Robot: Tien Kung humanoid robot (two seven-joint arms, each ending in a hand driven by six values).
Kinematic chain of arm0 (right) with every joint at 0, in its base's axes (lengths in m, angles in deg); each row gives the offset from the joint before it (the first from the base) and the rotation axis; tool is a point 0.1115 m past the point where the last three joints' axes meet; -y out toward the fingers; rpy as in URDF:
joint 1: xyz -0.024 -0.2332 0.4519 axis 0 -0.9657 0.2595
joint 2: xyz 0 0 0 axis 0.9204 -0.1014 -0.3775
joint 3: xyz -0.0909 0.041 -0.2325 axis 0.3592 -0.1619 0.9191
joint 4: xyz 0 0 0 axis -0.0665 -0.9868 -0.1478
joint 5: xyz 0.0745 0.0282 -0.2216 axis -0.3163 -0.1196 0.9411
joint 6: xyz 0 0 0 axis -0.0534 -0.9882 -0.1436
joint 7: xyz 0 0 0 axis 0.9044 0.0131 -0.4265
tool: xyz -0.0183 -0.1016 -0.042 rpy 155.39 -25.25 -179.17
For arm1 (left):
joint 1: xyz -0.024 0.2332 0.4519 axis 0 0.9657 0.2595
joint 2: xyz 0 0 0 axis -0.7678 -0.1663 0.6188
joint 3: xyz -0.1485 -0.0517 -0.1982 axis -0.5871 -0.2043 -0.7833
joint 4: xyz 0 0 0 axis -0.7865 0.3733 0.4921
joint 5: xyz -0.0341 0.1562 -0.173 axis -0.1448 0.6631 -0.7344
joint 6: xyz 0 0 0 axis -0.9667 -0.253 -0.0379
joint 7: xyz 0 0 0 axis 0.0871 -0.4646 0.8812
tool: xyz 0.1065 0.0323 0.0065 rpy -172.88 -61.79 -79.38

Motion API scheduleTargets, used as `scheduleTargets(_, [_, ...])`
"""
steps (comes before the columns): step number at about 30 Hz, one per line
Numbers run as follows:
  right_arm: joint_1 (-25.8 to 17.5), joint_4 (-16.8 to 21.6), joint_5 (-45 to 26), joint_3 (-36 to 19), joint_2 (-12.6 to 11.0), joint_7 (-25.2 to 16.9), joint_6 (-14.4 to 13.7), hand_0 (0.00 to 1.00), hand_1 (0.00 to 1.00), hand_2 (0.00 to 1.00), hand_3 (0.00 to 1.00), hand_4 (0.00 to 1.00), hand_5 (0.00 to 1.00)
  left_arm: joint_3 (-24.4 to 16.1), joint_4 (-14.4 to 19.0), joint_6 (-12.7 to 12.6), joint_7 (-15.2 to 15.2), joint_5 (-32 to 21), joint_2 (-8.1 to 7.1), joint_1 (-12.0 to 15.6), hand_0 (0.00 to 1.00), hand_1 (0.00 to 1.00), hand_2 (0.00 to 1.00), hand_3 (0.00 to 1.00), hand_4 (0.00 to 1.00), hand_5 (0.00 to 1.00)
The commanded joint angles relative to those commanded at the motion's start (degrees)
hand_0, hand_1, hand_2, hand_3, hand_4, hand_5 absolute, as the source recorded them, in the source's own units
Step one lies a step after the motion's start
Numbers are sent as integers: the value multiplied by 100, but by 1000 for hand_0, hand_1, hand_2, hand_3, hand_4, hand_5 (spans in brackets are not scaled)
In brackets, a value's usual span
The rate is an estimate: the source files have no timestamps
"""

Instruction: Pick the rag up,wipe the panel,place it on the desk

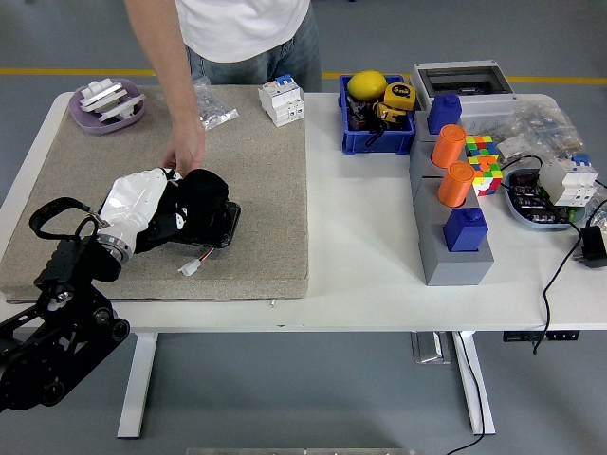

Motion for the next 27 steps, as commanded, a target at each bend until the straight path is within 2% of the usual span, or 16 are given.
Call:
scheduleTargets(4, [-7,-14,-24,18,-5,12,15,748,621,628,560,914,426,249,102,-4,40,-11,57,-19,227,453,562,479,56,2])
scheduleTargets(11, [-27,-32,-79,59,-4,27,41,748,621,628,560,914,426,393,235,-14,139,49,144,4,227,451,561,476,46,2])
scheduleTargets(22, [-5,-12,-47,36,-3,12,23,748,621,626,560,914,426,228,72,-66,185,78,156,36,232,452,560,483,70,2])
scheduleTargets(27, [-8,-6,-30,25,-4,13,27,748,621,626,560,914,426,127,-39,-128,195,145,103,107,232,452,560,483,70,2])
